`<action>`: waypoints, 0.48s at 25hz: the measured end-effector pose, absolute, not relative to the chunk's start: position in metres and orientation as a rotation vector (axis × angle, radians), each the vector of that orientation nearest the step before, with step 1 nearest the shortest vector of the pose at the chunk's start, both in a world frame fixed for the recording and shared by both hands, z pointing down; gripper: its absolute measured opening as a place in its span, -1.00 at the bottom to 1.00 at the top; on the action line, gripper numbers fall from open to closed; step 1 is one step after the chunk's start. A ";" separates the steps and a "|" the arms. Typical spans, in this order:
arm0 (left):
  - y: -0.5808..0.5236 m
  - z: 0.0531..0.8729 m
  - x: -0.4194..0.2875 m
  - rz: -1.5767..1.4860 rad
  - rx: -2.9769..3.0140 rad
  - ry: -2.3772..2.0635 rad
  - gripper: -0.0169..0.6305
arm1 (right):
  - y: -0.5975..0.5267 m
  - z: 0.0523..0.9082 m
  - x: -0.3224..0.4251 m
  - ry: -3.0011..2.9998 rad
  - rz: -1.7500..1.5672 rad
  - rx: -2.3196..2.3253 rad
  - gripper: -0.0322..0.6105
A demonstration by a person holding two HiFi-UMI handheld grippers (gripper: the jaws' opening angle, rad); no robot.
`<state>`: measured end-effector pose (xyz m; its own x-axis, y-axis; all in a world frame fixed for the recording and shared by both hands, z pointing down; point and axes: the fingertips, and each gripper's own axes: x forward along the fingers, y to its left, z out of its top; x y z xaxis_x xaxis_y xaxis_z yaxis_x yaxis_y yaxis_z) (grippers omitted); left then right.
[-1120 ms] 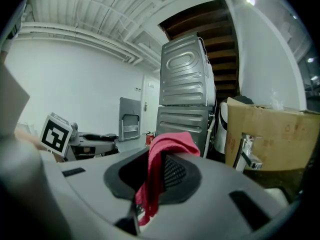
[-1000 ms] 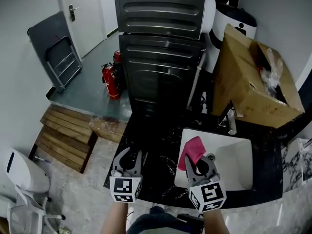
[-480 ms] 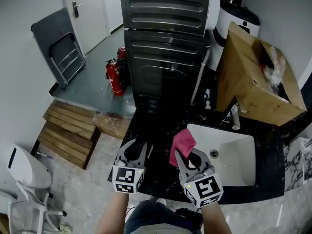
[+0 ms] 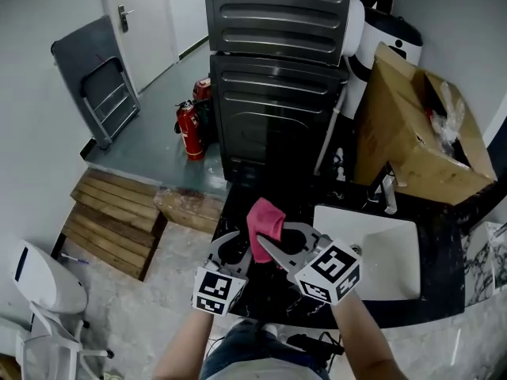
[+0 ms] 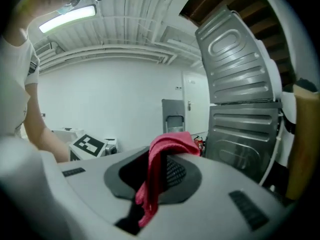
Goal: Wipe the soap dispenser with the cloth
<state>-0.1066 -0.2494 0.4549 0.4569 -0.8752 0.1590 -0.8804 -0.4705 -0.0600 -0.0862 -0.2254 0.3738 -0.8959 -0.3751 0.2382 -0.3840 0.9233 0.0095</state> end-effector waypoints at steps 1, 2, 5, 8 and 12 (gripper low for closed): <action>-0.249 0.456 -0.106 0.271 2.667 -1.581 -0.65 | -0.225 0.375 -0.094 -2.830 0.050 0.519 -0.75; -0.249 0.456 -0.106 0.279 2.678 -1.566 -0.65 | -0.225 0.377 -0.102 -2.812 0.045 0.473 -0.75; -0.250 0.455 -0.106 0.287 2.700 -1.534 -0.65 | -0.225 0.388 -0.122 -2.732 0.026 0.353 -0.75; -0.250 0.455 -0.106 0.286 2.708 -1.508 -0.65 | -0.231 0.408 -0.133 -2.616 0.034 0.300 -0.75; -0.249 0.456 -0.106 0.282 2.724 -1.478 -0.66 | -0.238 0.413 -0.132 -2.578 0.101 0.311 -0.75</action>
<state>-0.1064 -0.2492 0.4562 0.5324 -0.8286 0.1730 -0.8340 -0.5484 -0.0601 -0.1321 -0.2380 0.4129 -0.8296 -0.2006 0.5211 -0.2408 0.9705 -0.0098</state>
